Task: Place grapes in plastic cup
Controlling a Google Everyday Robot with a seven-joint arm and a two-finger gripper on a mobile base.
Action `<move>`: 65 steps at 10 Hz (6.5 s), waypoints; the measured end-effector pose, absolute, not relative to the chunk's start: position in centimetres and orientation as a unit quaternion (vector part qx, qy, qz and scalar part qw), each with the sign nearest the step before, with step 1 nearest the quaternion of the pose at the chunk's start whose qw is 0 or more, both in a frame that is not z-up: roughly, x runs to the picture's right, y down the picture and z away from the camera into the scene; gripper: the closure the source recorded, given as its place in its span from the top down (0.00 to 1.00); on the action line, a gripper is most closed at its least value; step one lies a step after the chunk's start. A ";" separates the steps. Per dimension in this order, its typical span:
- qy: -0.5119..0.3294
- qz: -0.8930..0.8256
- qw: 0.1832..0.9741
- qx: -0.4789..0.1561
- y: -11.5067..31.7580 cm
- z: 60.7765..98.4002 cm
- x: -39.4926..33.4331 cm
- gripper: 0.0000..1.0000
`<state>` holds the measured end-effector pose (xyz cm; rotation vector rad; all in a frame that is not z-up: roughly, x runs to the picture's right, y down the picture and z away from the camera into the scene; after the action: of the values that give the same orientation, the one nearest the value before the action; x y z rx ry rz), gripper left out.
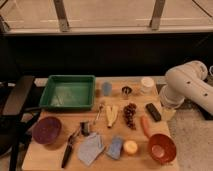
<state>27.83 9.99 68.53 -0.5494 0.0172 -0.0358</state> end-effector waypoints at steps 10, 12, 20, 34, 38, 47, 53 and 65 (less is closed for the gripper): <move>-0.097 -0.241 0.941 -0.218 9.7 78.8 15.3 0.65; -0.099 -0.238 0.937 -0.236 10.4 81.2 16.0 0.65; -0.122 -0.186 0.917 -0.330 16.1 88.6 18.6 0.40; -0.106 -0.175 0.970 -0.134 -4.0 68.8 14.9 0.00; -0.098 -0.191 0.973 -0.090 -13.3 67.4 8.1 0.00; -0.122 -0.196 0.966 -0.112 -12.6 78.6 2.8 0.00; -0.136 -0.195 0.963 -0.125 -12.6 81.3 2.3 0.00; -0.179 -0.184 0.955 -0.148 -9.8 84.1 2.7 0.00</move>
<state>2.67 -9.77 84.14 -0.3005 -0.3640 -0.3744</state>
